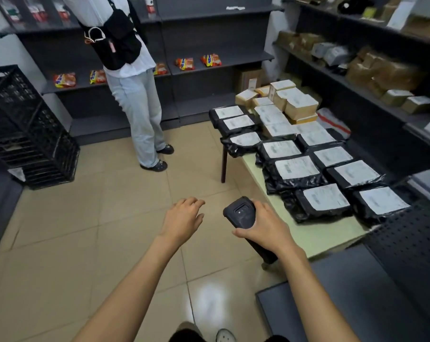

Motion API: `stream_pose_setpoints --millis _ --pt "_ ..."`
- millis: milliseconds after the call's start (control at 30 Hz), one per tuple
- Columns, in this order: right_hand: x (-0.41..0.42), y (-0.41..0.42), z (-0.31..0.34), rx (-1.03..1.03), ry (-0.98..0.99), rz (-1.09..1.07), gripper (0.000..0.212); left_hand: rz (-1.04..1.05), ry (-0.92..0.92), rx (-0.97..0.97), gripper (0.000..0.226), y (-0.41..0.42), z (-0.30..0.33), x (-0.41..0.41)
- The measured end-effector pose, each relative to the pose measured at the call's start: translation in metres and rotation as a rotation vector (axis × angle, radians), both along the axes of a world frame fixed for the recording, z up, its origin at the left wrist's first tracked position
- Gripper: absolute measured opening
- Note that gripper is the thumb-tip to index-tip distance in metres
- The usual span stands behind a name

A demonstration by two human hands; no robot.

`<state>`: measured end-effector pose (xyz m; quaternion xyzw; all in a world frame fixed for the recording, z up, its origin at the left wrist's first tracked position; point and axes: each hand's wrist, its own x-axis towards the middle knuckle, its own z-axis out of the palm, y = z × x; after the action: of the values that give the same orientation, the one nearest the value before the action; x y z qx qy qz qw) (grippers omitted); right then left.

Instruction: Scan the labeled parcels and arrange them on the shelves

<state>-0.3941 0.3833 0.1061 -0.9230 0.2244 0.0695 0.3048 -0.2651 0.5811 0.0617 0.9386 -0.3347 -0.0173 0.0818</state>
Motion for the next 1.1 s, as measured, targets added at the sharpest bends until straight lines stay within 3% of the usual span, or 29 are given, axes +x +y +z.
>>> stream_pose_setpoints --millis 233,567,867,1100 --pt "0.116 -0.05 -0.01 -0.04 0.039 -0.117 0.093 -0.137 0.011 0.029 0.039 -0.076 -0.008 0.144" --pt "0.259 -0.129 -0.011 -0.001 0.034 -0.465 0.096 -0.453 0.023 0.036 0.037 -0.223 0.001 0.338" --pt "0.307 -0.208 -0.033 0.027 0.125 -0.698 0.097 -0.709 0.087 0.053 0.043 -0.363 -0.02 0.408" --pt "0.347 -0.318 -0.046 0.05 0.138 -0.802 0.102 -0.768 0.092 0.021 0.044 -0.495 -0.034 0.448"
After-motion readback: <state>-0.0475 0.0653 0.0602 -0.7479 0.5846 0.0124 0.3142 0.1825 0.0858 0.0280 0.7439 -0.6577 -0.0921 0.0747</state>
